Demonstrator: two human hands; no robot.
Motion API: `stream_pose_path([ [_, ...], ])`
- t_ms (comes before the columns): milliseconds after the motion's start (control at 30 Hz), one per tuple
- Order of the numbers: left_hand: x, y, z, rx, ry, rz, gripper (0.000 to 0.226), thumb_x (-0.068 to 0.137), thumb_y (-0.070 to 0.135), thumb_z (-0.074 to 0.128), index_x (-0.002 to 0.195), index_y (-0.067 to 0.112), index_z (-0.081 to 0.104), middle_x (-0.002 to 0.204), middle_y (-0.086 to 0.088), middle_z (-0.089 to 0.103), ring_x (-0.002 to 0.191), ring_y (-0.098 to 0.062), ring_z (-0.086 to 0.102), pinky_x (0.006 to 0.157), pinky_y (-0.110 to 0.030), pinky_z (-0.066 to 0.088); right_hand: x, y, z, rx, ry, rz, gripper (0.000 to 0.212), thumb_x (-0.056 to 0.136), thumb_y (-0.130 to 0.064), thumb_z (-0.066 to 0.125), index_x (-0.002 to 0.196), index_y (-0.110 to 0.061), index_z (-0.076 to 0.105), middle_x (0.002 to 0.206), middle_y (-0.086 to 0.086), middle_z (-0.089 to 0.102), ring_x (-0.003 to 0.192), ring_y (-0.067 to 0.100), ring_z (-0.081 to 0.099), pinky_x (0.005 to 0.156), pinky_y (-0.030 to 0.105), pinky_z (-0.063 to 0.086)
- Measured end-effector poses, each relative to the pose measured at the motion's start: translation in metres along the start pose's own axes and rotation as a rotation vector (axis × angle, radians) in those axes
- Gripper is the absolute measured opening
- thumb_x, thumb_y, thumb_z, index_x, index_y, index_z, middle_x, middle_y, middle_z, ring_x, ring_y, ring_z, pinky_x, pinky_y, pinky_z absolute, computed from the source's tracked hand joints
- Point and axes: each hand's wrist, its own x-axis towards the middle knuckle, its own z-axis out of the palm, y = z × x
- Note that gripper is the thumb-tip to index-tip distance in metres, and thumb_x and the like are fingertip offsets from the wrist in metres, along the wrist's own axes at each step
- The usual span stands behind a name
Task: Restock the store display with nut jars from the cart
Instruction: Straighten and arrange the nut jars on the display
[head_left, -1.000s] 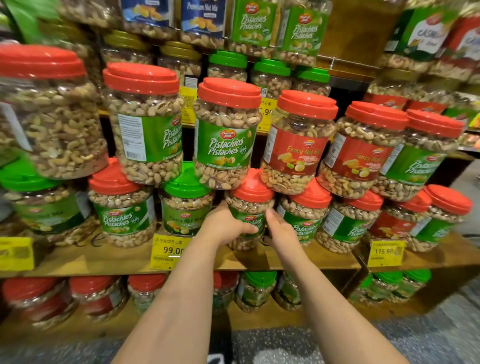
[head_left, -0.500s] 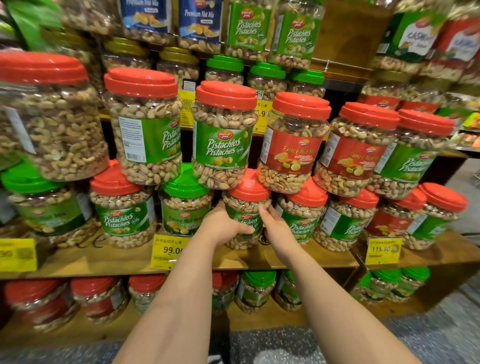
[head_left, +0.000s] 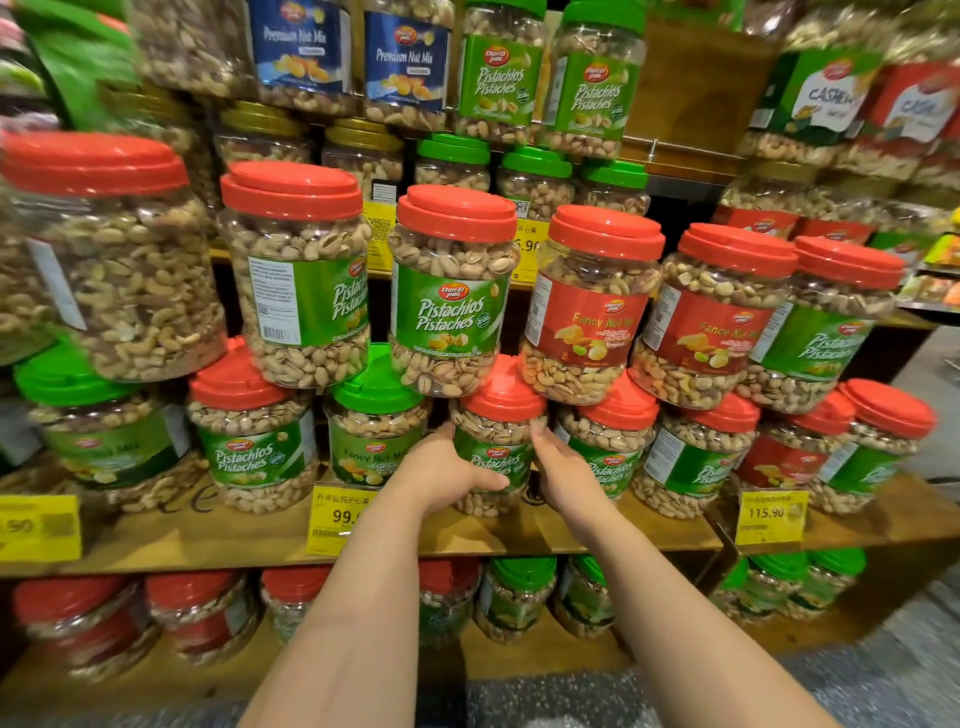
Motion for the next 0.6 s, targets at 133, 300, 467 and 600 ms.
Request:
stream_pose_path([
  [133,-0.03,0.022,-0.043,0.245,-0.096,-0.024,0.088,0.074,0.037,0.091,0.147,0.012,0.05,0.142,-0.003,0.059,0.125,-0.023,0.058,0.106,-0.034,0.046,-0.018,-0.011,0.001,-0.161,0.126,-0.027,0.084,0.082,-0.087,0.039,0.125,-0.02,0.066,0.119,0.003,0.069,0.113,0.026,0.062,0.097,0.043,0.05],
  [300,-0.073,0.032,-0.133,0.204,0.117,-0.004,0.081,0.057,0.061,0.09,0.126,0.023,0.07,0.119,0.005,0.073,0.108,-0.017,0.068,0.105,-0.043,0.051,-0.05,-0.053,0.013,-0.172,0.355,-0.284,0.054,0.101,-0.059,0.044,0.08,-0.016,0.068,0.074,0.006,0.068,0.068,0.023,0.058,0.067,0.043,0.047],
  [467,-0.079,0.01,-0.175,-0.097,0.617,0.079,0.048,0.074,0.053,0.084,0.109,0.02,0.076,0.101,0.0,0.077,0.095,-0.019,0.073,0.093,-0.047,0.059,-0.052,-0.099,0.064,-0.213,0.026,-0.447,0.038,0.101,-0.054,0.047,0.1,-0.028,0.074,0.096,-0.013,0.074,0.093,0.005,0.067,0.084,0.034,0.053],
  [600,-0.066,0.005,-0.162,-0.065,0.84,0.117,0.063,0.089,0.055,0.07,0.141,0.021,0.058,0.133,-0.005,0.066,0.121,-0.024,0.061,0.102,-0.037,0.044,-0.037,-0.124,0.11,-0.171,-0.202,-0.487,0.052,0.103,-0.047,0.052,0.15,-0.025,0.048,0.152,-0.008,0.051,0.134,0.0,0.047,0.115,0.028,0.039],
])
